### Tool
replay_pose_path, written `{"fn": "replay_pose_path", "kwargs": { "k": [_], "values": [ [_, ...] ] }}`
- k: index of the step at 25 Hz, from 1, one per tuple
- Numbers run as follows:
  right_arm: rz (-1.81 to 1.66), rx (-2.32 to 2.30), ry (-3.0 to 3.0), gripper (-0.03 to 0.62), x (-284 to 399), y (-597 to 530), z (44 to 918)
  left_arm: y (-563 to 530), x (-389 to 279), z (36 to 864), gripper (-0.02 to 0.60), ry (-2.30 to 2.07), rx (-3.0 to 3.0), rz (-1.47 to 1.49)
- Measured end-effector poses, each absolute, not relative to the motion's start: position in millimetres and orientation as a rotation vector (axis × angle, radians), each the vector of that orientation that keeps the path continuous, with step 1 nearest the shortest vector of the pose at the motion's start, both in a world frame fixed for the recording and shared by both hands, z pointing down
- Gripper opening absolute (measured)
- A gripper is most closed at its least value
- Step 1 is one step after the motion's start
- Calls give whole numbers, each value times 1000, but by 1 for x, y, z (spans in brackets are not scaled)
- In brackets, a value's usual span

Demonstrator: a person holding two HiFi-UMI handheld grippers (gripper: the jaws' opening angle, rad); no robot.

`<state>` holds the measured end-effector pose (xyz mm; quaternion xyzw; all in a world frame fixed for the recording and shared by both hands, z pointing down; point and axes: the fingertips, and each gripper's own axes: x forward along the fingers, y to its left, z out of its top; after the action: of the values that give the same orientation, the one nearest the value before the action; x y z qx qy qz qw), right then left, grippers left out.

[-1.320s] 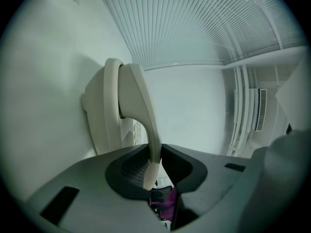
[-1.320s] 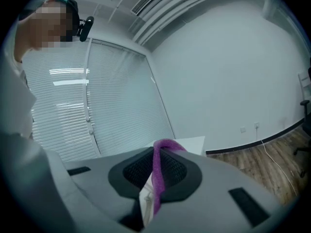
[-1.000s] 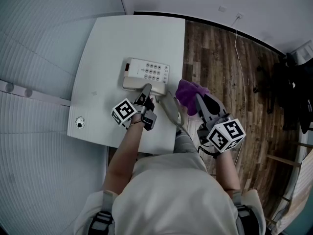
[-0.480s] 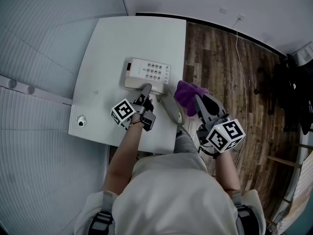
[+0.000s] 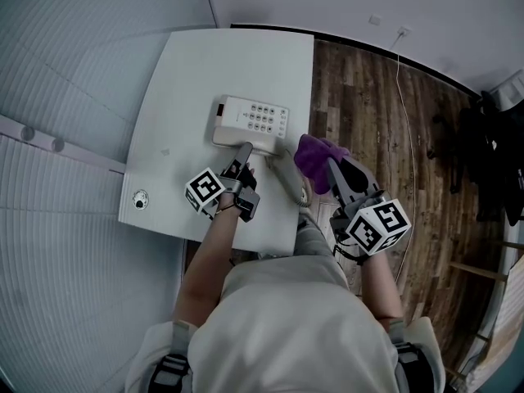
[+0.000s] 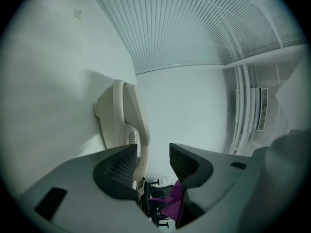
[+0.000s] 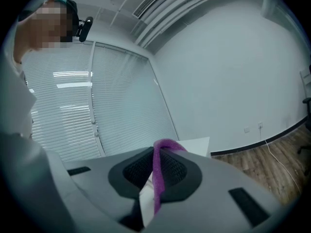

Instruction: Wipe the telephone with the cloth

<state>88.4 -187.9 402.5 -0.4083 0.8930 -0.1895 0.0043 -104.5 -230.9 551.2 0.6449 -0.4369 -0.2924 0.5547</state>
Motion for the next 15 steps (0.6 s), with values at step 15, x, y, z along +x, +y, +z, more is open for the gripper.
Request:
{"fn": "replay_pose_path", "kwargs": {
  "k": [15],
  "values": [
    [-564,-1303,2799,43,63,-149,402,-179,-123,537,57,-1144,1586,-539]
  ]
}}
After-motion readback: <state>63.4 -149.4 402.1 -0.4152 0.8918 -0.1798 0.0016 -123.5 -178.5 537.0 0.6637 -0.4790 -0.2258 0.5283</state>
